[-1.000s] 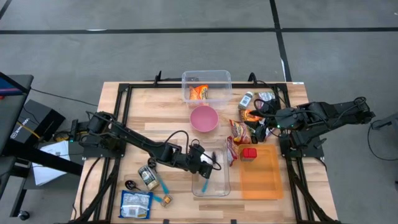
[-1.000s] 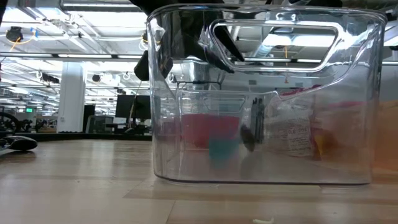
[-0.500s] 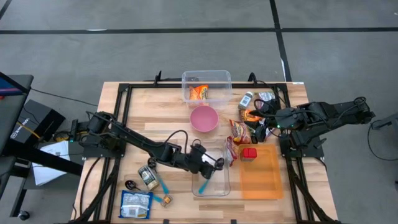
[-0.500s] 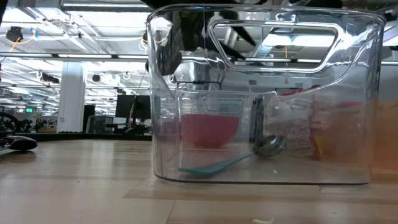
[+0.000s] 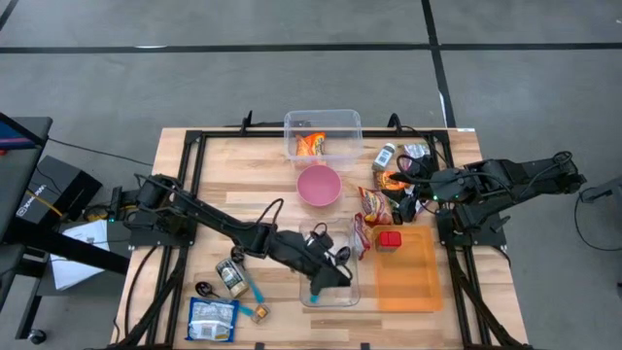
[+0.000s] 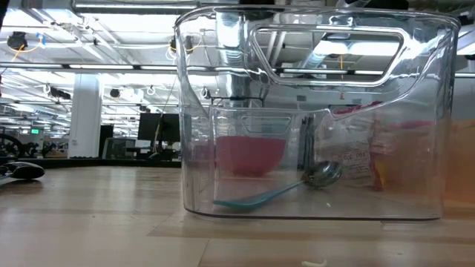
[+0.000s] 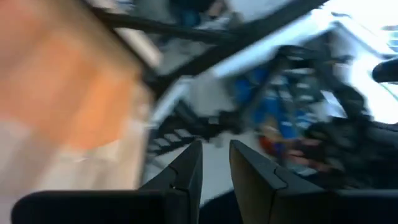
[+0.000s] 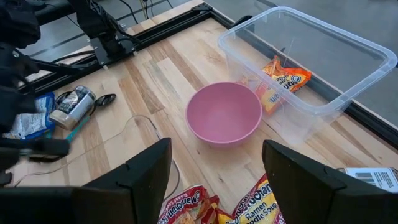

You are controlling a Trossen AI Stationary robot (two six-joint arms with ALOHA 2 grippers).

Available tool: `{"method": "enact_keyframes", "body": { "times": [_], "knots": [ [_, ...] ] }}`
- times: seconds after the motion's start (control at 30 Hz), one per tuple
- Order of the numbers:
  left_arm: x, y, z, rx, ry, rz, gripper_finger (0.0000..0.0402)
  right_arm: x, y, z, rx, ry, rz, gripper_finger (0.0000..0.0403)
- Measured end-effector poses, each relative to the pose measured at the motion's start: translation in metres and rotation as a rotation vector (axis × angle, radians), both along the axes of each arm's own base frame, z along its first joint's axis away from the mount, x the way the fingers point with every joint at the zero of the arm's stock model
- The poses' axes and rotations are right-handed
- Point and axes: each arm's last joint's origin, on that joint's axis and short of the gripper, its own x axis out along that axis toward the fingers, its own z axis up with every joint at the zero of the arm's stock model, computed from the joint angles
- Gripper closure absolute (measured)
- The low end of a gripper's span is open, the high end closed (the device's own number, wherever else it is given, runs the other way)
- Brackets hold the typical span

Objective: Pick & Place Food Item
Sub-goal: Put the gold seasoning bottle into the orange bin

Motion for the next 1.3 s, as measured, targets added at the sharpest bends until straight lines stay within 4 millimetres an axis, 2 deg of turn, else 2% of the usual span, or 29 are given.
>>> {"method": "enact_keyframes", "body": {
  "times": [0.13, 0.27, 0.43, 0.6, 0.67, 0.73, 0.87, 0.97, 1.07, 1.17, 1.3],
  "knots": [
    [0.000, -0.001, 0.017, -0.052, -0.174, -0.015, 0.0327, 0.000, 0.000, 0.000, 0.000, 0.000, 0.000, 0.0158],
    [-0.001, 0.007, 0.038, -0.046, -0.396, 0.003, 0.0327, 0.000, 0.000, 0.000, 0.000, 0.000, 0.001, 0.0158],
    [-0.011, 0.030, 0.075, 0.126, -0.636, 0.162, 0.0327, 0.000, 0.000, 0.000, 0.004, 0.001, 0.006, 0.0158],
    [-0.037, 0.060, 0.122, 0.355, -0.768, 0.384, 0.0327, 0.000, 0.000, 0.000, 0.009, 0.002, 0.012, 0.0158],
    [-0.051, 0.070, 0.138, 0.456, -0.741, 0.443, 0.0327, 0.000, 0.000, 0.000, 0.009, 0.002, 0.013, 0.0158],
    [-0.067, 0.078, 0.149, 0.557, -0.635, 0.477, 0.0327, 0.000, 0.001, 0.000, 0.011, 0.002, 0.015, 0.0158],
    [-0.102, 0.092, 0.155, 0.712, -0.347, 0.538, 0.0327, 0.000, 0.001, 0.000, 0.019, 0.003, 0.027, 0.0158],
    [-0.127, 0.096, 0.160, 0.774, -0.242, 0.529, 0.0321, 0.000, 0.003, 0.000, 0.021, 0.002, 0.042, 0.0158],
    [-0.142, 0.096, 0.159, 0.808, -0.178, 0.483, 0.0305, 0.000, 0.004, 0.000, 0.030, -0.004, 0.042, 0.0158],
    [-0.149, 0.094, 0.152, 0.865, -0.108, 0.408, 0.0274, 0.001, 0.005, 0.002, 0.076, -0.044, 0.006, 0.0158],
    [-0.152, 0.091, 0.135, 0.911, -0.012, 0.190, 0.0216, 0.005, 0.005, 0.008, 0.112, -0.142, -0.063, 0.0158]
  ]
}}
